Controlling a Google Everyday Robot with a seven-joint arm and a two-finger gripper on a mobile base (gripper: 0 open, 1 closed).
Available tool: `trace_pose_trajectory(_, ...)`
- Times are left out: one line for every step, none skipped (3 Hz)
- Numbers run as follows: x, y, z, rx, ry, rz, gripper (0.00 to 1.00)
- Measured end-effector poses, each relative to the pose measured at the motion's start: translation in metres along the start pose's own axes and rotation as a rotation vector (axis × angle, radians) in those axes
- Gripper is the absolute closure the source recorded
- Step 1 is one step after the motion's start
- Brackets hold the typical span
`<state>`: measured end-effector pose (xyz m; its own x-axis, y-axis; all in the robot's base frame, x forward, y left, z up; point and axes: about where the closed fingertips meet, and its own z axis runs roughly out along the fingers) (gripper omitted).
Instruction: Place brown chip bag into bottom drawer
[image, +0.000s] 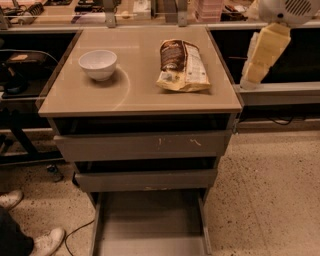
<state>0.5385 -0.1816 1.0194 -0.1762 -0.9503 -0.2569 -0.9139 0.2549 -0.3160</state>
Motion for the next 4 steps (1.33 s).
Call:
trace_pose_trajectory(-0.027,-0.036,0.008,0.013,-0.005,-0.031,0.0)
trace_pose_trajectory(-0.052,-0.067,0.021,0.023,0.005,-0.08,0.0)
trace_pose_trajectory(-0.077,-0.093,0.039,0.031,0.017,-0.133,0.0)
trace_pose_trajectory(-0.102,-0.113,0.063,0.032,0.016,-0.186,0.0)
